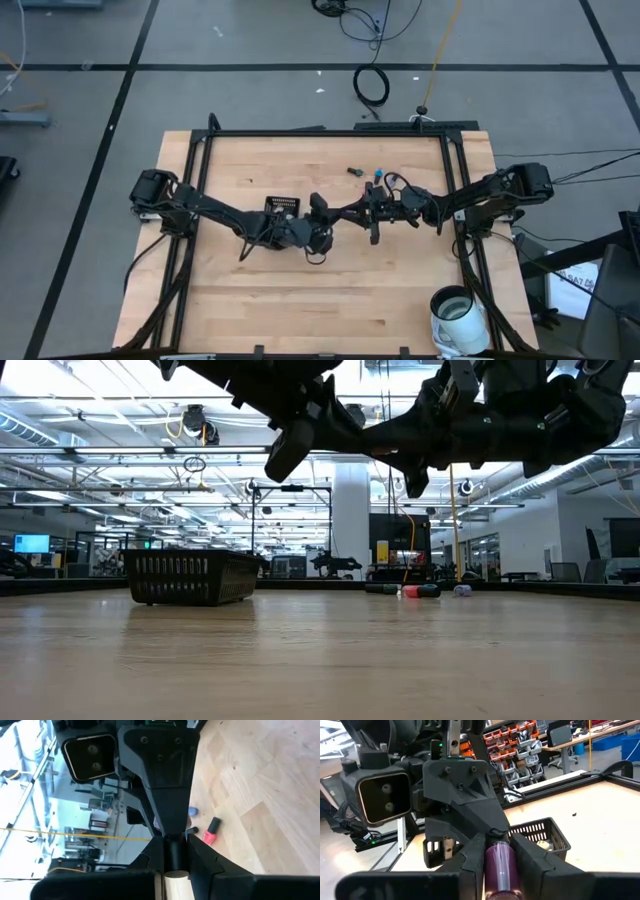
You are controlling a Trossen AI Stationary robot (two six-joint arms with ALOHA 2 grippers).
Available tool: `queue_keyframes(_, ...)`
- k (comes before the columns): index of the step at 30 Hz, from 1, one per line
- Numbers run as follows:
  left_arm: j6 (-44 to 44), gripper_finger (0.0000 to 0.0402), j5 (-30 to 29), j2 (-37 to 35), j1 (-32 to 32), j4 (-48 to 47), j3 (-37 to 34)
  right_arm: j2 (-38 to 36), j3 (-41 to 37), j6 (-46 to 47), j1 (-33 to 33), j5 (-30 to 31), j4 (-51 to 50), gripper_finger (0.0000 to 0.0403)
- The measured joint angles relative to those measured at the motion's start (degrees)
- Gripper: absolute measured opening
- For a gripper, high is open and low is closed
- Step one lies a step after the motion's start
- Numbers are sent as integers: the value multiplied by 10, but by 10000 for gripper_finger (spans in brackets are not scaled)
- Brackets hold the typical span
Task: Pick & Place Nail Polish
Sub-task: Put the violet nail polish into the basket
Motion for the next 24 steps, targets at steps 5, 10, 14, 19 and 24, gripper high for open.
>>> queue_keyframes(5,8,39,-4,0,0,2,0,0,0,5,-1,-8,4,67)
queue_keyframes(10,-55,62,-6,1,0,15,0,0,0,10,-1,-12,5,67)
queue_keyframes(14,-93,94,-23,2,-4,34,-3,-2,0,9,0,-25,20,67)
queue_keyframes(19,-93,120,-39,2,-7,47,-3,-3,0,22,1,-69,59,67)
queue_keyframes(24,-148,125,-70,2,-6,38,-3,-2,0,25,2,-78,59,67)
